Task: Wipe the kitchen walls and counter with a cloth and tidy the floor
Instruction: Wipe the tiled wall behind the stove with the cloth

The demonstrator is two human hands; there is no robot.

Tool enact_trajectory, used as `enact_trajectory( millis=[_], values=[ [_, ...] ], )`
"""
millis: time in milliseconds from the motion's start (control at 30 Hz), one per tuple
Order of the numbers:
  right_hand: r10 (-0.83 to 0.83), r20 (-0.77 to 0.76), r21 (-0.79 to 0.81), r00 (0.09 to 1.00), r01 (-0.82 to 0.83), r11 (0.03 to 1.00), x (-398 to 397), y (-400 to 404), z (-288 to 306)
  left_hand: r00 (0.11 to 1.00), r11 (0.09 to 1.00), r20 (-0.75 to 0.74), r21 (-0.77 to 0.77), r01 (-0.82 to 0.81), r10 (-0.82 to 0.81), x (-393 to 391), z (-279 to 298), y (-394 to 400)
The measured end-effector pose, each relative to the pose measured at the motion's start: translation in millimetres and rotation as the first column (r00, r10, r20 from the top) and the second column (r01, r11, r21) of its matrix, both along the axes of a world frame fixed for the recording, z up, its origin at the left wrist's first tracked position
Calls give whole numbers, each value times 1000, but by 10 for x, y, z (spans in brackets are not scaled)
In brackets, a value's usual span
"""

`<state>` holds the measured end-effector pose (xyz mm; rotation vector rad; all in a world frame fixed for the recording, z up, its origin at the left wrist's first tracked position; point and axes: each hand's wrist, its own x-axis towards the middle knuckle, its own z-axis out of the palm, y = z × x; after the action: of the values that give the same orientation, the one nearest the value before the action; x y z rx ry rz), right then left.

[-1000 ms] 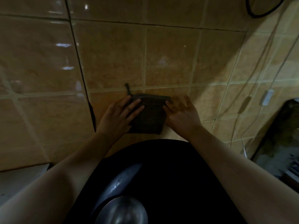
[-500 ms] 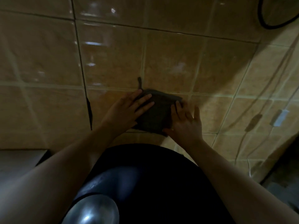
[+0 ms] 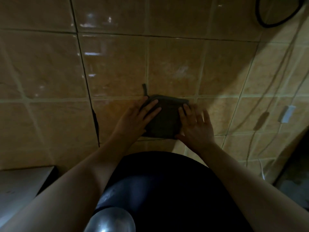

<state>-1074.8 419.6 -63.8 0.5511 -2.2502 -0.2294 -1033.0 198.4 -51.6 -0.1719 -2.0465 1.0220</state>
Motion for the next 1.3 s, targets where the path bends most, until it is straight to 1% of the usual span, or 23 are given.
enact_trajectory(
  millis=[233,267,333,367,467,567,633,667,800,867,933,1000,1033,1100,1133,1233,1300],
  values=[
    [-57,98,-102,994,67,992,4,4,53,993,993,7,9,-119,119,17,74,158],
    [-36,113,-113,993,49,992,-9,1,84,992,991,-9,21,-129,129,20,94,184],
    [2,197,-129,980,24,991,-26,18,140,991,990,-23,62,-128,129,28,170,277],
    [20,198,-142,980,9,990,-28,33,176,990,989,-42,76,-128,132,24,204,307],
    [53,143,-137,988,-33,990,-87,104,315,988,987,-101,125,-106,119,-5,301,367],
    [90,122,-115,988,-76,990,-149,182,469,990,980,-80,172,-98,113,-41,389,403],
    [103,115,-100,988,-92,991,-180,213,569,986,974,-73,180,-137,152,-49,447,419],
    [104,109,-85,989,-95,992,-204,227,618,983,972,-77,179,-153,169,-54,486,425],
    [95,74,-38,993,-93,995,-216,257,882,983,969,-103,209,-129,153,-74,726,448],
    [90,52,-16,995,-89,996,-219,274,1055,983,963,-87,232,-137,160,-73,861,483],
    [86,41,-6,995,-86,996,-232,272,1212,975,946,-79,273,-177,206,-53,998,536],
    [84,28,2,996,-84,996,-239,260,1327,950,927,-97,265,-264,298,0,1143,602],
    [84,21,3,996,-84,996,-243,255,1377,949,928,-86,255,-273,303,-14,1191,598],
    [84,10,0,996,-84,996,-251,246,1473,955,905,72,305,-297,289,-28,1286,597],
    [85,6,-1,996,-85,996,-252,243,1515,955,896,108,333,-295,275,-16,1337,609],
    [100,-9,-20,995,-100,995,-255,230,1595,964,902,94,339,-267,250,-4,1470,607],
    [109,-15,-41,994,-109,993,-250,192,1632,954,897,96,323,-301,285,11,1580,606]
  ],
)
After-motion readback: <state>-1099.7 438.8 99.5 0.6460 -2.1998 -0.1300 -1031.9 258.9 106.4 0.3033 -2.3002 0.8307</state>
